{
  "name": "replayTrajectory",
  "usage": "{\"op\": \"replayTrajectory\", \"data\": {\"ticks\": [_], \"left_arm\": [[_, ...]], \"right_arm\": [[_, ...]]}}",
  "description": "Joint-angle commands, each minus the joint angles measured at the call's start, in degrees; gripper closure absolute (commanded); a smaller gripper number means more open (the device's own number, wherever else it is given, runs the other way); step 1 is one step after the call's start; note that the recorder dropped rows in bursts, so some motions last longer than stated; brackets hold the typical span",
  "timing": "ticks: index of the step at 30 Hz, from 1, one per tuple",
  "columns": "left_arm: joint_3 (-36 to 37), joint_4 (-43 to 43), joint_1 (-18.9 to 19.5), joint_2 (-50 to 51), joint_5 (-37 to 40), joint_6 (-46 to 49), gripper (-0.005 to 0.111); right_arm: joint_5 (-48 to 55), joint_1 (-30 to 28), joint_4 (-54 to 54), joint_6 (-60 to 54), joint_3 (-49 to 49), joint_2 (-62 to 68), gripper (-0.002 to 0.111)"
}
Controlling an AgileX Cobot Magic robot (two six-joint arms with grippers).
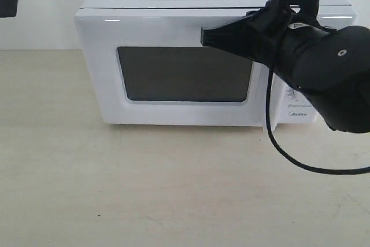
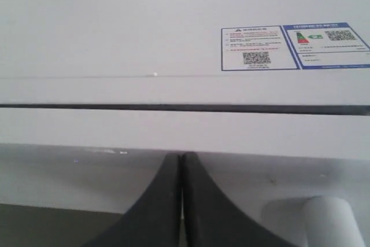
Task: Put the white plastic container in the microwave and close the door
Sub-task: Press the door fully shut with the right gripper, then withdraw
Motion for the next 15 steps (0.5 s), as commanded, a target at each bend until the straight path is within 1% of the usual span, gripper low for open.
{"op": "replayTrajectory", "data": {"ticks": [1,7,15], "left_arm": [[-0.4,0.1,-0.3,-0.5,0.3,-0.5,0.102],[-0.4,0.1,-0.3,-0.5,0.3,-0.5,0.102],[-0.4,0.1,-0.3,-0.5,0.3,-0.5,0.102]], "right_arm": [[-2.0,-1.4,-0.8,0.7,-0.7,0.5,0.108],[-3.2,-1.8,-3.8,3.6,-0.8,0.5,0.108],[-1.4,-1.8,-3.3,2.9,-2.3,1.0,0.108]]}}
